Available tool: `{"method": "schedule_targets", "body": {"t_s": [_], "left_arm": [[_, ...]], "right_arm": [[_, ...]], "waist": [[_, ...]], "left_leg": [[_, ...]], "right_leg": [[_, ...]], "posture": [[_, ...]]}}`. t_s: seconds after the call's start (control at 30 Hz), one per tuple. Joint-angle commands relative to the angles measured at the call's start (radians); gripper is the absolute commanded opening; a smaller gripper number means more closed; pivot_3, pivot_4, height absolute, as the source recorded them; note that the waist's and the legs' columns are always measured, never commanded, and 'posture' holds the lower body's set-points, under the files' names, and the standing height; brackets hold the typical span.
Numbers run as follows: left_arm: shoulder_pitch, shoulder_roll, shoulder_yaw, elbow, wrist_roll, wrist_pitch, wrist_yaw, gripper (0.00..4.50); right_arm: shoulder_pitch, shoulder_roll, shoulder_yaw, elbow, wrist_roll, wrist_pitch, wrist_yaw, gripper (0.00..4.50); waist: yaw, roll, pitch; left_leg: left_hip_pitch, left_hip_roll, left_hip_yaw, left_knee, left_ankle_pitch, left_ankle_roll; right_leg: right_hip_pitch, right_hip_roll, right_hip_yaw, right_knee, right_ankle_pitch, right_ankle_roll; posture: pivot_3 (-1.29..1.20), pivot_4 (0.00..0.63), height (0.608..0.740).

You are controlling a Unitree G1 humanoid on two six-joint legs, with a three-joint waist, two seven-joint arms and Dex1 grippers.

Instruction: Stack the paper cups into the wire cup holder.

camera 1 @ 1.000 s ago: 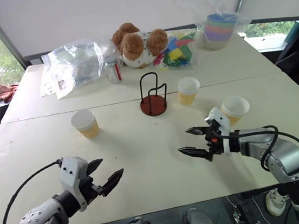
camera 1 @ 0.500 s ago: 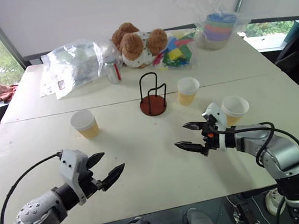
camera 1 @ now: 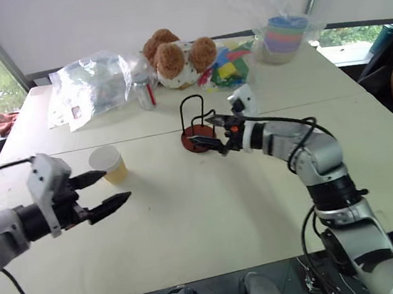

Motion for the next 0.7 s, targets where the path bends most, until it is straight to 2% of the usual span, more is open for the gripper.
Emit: {"method": "schedule_targets", "body": {"t_s": [0.03,0.27,0.43,0.5,0.57,0.7], "left_arm": [[0.007,-0.004,0.059,-0.005,-0.021,0.013,0.004,4.49],[0.065,0.02,0.134,-0.062,-0.098,0.074,-0.033,4.49],[0.054,0.014,0.136,-0.054,-0.088,0.067,-0.012,4.49],[0.055,0.014,0.136,-0.052,-0.087,0.065,-0.012,4.5],[0.061,0.012,0.135,-0.05,-0.08,0.059,-0.014,4.5],[0.071,0.002,0.112,-0.052,-0.067,0.045,-0.021,4.5]], "right_arm": [[-0.029,0.046,-0.007,0.042,-0.004,0.001,-0.032,4.5],[-0.099,0.131,0.019,0.244,-0.115,-0.147,-0.101,4.5],[-0.155,0.205,0.021,0.394,-0.194,-0.289,-0.174,4.5],[-0.167,0.219,0.023,0.419,-0.219,-0.339,-0.186,3.98],[-0.164,0.225,0.039,0.402,-0.234,-0.361,-0.169,3.21],[-0.153,0.227,0.058,0.376,-0.249,-0.361,-0.141,1.12]], "waist": [[0.001,0.0,0.0],[-0.01,0.0,0.0],[-0.023,0.0,0.0],[-0.029,0.0,0.0],[-0.03,0.0,0.0],[-0.031,0.0,0.0]], "left_leg": [[-0.001,0.0,0.0,0.0,0.0,0.0],[-0.002,-0.001,0.0,0.0,0.001,-0.001],[-0.002,-0.001,0.0,0.0,0.002,-0.004],[-0.002,-0.001,0.0,0.0,0.002,-0.004],[-0.002,-0.001,0.0,0.0,0.002,-0.004],[-0.002,-0.001,0.0,-0.001,0.002,-0.004]], "right_leg": [[0.0,0.0,0.0,0.0,0.0,0.0],[-0.001,-0.001,0.001,-0.002,0.0,0.0],[-0.002,-0.001,0.001,0.0,0.0,0.0],[-0.002,-0.001,0.001,0.0,0.0,0.0],[-0.002,-0.001,0.001,0.0,0.0,0.0],[-0.003,0.0,0.001,0.001,0.0,0.0]], "posture": [[0.0,0.15,0.74],[0.0,0.15,0.74],[0.0,0.15,0.74],[0.0,0.15,0.74],[0.0,0.15,0.74],[0.0,0.15,0.74]]}}
